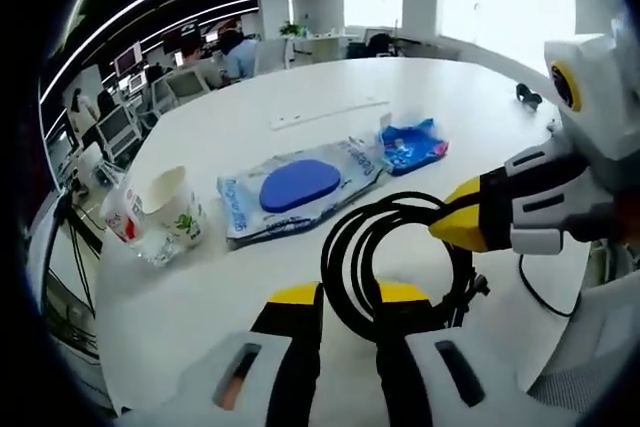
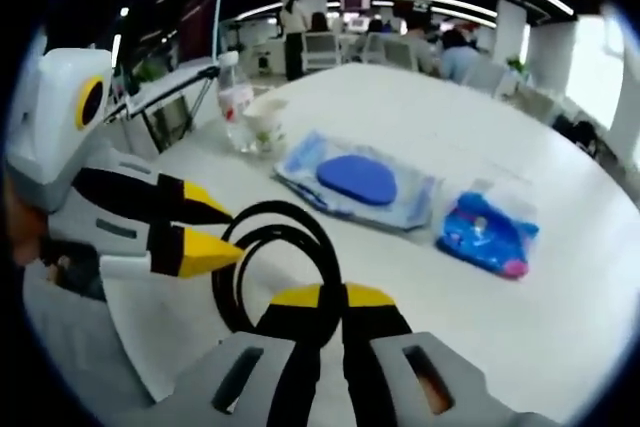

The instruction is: Arrange the tabletop items into an orderly group along one side of the table until the central work area is clear of visible clutter.

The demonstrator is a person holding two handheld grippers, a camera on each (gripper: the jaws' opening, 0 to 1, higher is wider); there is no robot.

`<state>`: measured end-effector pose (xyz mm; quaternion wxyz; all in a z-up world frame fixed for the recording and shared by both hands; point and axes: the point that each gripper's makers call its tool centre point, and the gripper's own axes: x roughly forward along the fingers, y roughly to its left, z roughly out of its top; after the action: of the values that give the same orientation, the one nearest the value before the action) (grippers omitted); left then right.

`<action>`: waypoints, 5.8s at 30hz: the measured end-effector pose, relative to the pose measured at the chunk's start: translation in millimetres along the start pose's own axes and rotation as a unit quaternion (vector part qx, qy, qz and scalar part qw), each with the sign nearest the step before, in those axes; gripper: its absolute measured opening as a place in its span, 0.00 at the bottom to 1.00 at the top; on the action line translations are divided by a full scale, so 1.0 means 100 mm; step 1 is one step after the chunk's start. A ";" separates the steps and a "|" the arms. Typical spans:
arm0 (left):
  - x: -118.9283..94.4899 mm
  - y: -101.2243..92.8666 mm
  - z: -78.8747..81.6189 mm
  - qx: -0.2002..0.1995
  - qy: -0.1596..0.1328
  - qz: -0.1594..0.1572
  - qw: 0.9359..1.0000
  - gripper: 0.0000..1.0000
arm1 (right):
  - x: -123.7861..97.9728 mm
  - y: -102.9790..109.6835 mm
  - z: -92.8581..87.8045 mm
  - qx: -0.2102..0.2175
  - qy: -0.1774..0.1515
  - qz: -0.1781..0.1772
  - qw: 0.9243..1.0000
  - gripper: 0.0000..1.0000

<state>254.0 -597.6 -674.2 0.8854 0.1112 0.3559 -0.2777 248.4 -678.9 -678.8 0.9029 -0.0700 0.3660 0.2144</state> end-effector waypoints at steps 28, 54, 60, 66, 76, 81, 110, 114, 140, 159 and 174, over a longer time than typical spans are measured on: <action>0.68 -0.02 0.11 0.049 0.059 -0.047 0.996 0.18 | 0.34 -0.41 -0.14 0.056 0.037 -0.033 0.997 0.02; 0.91 -0.07 0.01 0.086 0.080 -0.053 0.992 0.13 | 0.53 -0.48 -0.33 0.046 0.052 -0.030 0.997 0.03; 0.92 -0.06 0.03 0.078 0.075 -0.052 0.993 0.14 | 0.53 -0.48 -0.32 0.038 0.050 -0.028 0.998 0.04; 0.89 0.03 0.05 0.095 0.073 -0.041 0.992 0.24 | 0.54 -0.49 -0.31 0.011 0.047 -0.031 0.998 0.09; 0.74 0.23 0.14 0.038 0.042 -0.031 0.998 0.25 | 0.43 -0.61 -0.16 0.040 0.010 -0.038 0.998 0.23; 0.66 0.29 0.21 0.012 0.024 -0.025 0.999 0.26 | 0.37 -0.65 -0.10 0.049 -0.001 -0.040 0.998 0.24; 0.01 0.22 0.61 -0.034 -0.122 -0.043 0.991 0.51 | -0.05 -0.79 0.06 0.055 -0.092 -0.053 0.993 0.60; -0.01 0.24 0.55 -0.040 -0.119 -0.043 0.991 0.53 | -0.10 -0.81 0.07 0.069 -0.101 -0.051 0.991 0.62; -0.43 0.16 0.70 -0.045 -0.173 -0.047 0.983 0.72 | -0.45 -0.76 0.12 0.063 -0.119 -0.039 0.990 0.82; -0.68 0.16 0.56 -0.040 -0.174 -0.035 0.983 0.82 | -0.66 -0.60 -0.06 0.085 -0.119 -0.010 0.989 1.00; -0.79 0.09 0.35 -0.009 -0.152 -0.040 0.988 0.96 | -0.83 -0.52 -0.16 0.112 -0.107 0.009 0.988 1.00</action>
<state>232.4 -571.3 -594.9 0.9182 0.0460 0.2241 -0.3234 208.2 -757.7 -634.9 0.9371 0.0582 0.2894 0.1863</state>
